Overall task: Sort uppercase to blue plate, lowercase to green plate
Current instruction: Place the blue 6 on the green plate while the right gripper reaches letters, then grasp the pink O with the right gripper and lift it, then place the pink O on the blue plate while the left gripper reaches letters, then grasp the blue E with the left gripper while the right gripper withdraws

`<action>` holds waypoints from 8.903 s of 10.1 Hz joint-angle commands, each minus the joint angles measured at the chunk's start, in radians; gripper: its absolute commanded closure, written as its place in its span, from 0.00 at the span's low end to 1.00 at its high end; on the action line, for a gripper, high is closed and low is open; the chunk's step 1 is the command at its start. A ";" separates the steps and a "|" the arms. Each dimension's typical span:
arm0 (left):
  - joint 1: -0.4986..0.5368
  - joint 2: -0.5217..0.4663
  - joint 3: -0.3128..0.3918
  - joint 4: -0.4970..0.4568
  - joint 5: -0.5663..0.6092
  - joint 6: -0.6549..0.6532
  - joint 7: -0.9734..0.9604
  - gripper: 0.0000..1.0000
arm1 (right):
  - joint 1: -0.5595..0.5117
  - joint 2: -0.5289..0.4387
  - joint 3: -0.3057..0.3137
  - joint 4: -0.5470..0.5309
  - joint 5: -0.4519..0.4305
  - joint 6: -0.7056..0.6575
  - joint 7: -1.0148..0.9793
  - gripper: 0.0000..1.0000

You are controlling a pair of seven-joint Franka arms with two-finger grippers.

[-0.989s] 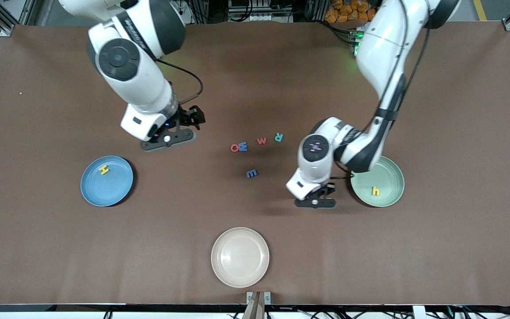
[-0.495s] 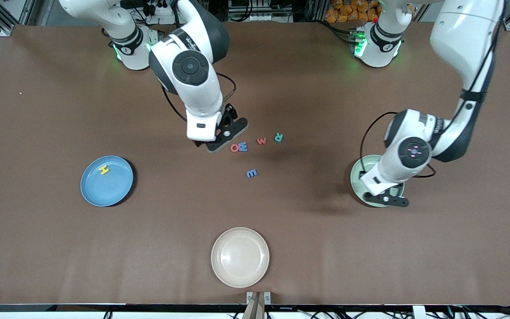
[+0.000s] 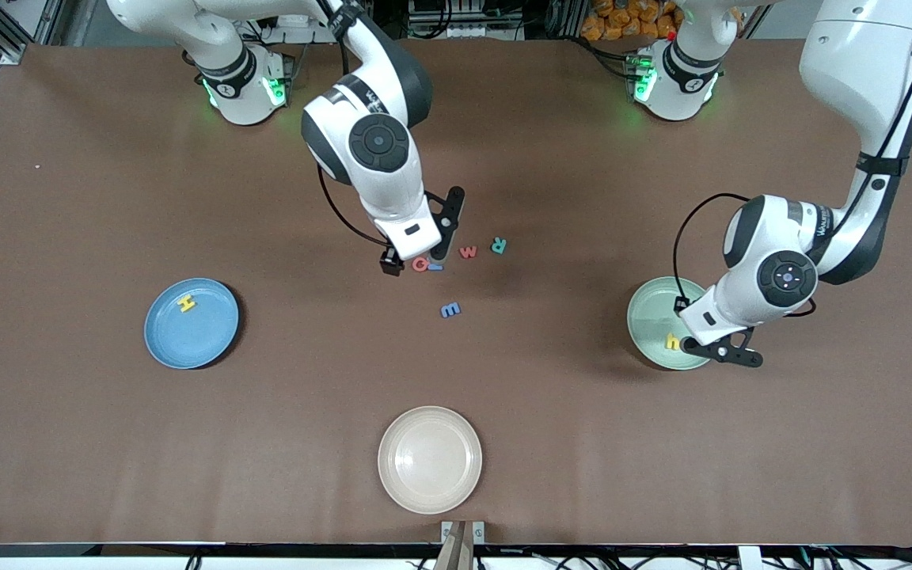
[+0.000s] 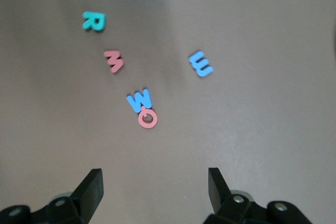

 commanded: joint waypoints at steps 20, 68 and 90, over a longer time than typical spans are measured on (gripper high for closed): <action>-0.017 0.040 -0.006 0.022 -0.042 -0.002 -0.004 0.00 | 0.035 0.156 -0.004 -0.297 0.031 0.517 -0.276 0.35; -0.798 0.539 0.172 0.669 -0.109 0.145 -1.037 0.00 | -0.623 -0.328 -0.045 0.155 -0.082 -0.617 0.549 0.00; -0.798 0.523 0.170 0.660 -0.100 0.049 -1.015 1.00 | -0.723 -0.532 -0.044 -0.160 -0.036 -0.244 0.718 0.00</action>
